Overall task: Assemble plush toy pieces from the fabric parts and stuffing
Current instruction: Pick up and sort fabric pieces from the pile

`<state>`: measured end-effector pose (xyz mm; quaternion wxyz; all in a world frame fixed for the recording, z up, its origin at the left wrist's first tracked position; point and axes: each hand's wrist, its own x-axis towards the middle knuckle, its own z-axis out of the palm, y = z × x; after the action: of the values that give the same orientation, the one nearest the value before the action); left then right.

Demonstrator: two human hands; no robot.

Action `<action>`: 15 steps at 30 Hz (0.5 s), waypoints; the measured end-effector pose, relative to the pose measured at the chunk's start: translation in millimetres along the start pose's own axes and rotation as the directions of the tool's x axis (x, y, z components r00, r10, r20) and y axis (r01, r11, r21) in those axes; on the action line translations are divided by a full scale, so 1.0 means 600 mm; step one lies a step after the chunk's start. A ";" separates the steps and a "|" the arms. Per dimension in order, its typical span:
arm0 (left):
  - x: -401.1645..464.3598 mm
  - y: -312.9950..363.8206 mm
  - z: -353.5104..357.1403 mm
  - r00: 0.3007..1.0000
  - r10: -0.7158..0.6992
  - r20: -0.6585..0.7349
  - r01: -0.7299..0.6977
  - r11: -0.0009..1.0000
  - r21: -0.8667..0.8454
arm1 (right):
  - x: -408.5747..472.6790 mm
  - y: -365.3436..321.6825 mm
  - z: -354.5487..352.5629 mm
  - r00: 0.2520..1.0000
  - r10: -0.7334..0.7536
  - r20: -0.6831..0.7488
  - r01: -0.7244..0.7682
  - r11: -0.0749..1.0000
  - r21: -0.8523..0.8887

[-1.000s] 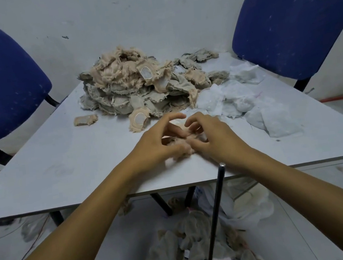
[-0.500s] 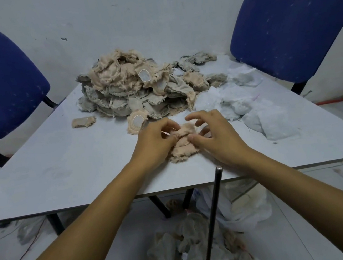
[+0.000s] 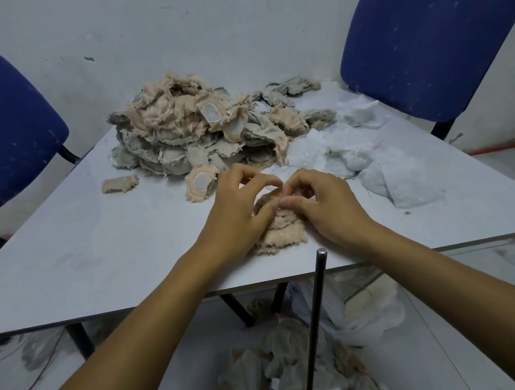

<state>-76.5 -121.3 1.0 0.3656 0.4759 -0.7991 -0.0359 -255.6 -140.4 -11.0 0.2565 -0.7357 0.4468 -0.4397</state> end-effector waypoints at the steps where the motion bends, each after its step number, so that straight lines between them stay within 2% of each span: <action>1: 0.000 -0.001 0.001 1.000 -0.004 0.011 0.004 1.000 0.018 | 0.000 0.000 -0.001 1.000 -0.003 -0.007 0.003 1.000 0.019; 8: 0.007 -0.001 -0.005 0.999 0.029 0.041 -0.028 0.999 -0.022 | -0.004 -0.004 -0.009 1.000 0.007 0.005 -0.008 0.950 0.311; 12: 0.006 -0.003 0.002 0.999 -0.010 0.042 0.011 1.000 -0.028 | -0.004 -0.004 -0.013 1.000 -0.018 0.018 0.012 0.947 0.322; 15: 0.008 -0.004 0.001 0.997 -0.054 0.060 0.064 0.982 -0.179 | -0.004 -0.007 -0.014 1.000 -0.023 0.011 0.019 0.946 0.324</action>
<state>-76.4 -126.7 2.3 0.3839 0.4631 -0.7879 -0.1320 -261.7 -136.3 -4.6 0.3722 -0.6915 0.3589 -0.5045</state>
